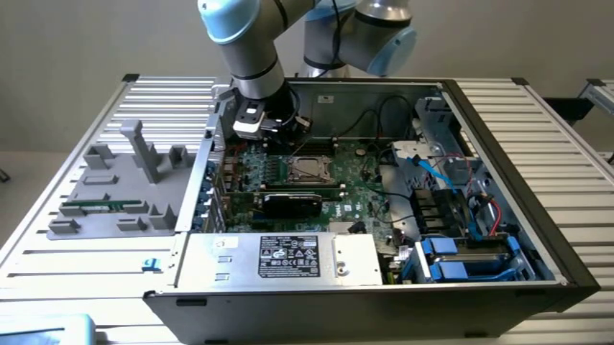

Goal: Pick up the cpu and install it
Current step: 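Install the first cpu locking lever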

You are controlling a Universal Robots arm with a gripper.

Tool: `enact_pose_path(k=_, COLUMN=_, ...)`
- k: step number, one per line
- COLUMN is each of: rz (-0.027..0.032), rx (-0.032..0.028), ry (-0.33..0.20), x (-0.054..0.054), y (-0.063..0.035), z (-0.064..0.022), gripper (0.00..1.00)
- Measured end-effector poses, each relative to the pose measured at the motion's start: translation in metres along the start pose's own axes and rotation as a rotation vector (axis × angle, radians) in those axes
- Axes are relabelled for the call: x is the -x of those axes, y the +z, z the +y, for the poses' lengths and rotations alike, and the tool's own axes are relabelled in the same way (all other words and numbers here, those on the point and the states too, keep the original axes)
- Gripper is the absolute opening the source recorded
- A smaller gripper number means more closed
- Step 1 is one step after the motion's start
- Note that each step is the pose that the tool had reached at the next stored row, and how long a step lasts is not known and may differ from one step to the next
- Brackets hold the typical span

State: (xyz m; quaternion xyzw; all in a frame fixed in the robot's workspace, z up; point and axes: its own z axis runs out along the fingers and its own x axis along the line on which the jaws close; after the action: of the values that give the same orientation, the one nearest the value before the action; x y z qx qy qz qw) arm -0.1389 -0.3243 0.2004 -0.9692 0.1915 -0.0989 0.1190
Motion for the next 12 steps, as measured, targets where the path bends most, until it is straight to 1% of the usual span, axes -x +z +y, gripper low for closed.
enact_pose_path(k=1, rz=0.0003, rx=0.0018, ry=-0.003, x=0.0000, y=0.0000, z=0.0000, gripper=0.11)
enact_pose_path(k=3, rz=0.0018, rx=0.0087, ry=-0.009, x=0.0000, y=-0.0001, z=0.0000, gripper=0.11)
enact_pose_path(k=4, rz=0.0014, rx=0.0107, ry=-0.015, x=0.0000, y=0.0000, z=0.0000, gripper=0.11)
enact_pose_path(k=6, rz=-0.0013, rx=0.0099, ry=-0.026, x=-0.0001, y=-0.0002, z=0.0003, gripper=0.11)
enact_pose_path(k=8, rz=-0.0020, rx=0.0093, ry=-0.030, x=-0.0002, y=-0.0003, z=0.0008, gripper=0.11)
enact_pose_path(k=10, rz=-0.0012, rx=0.0082, ry=-0.032, x=-0.0005, y=-0.0006, z=0.0020, gripper=0.11)
enact_pose_path(k=12, rz=0.0014, rx=0.0065, ry=-0.033, x=-0.0002, y=-0.0010, z=0.0035, gripper=0.11)
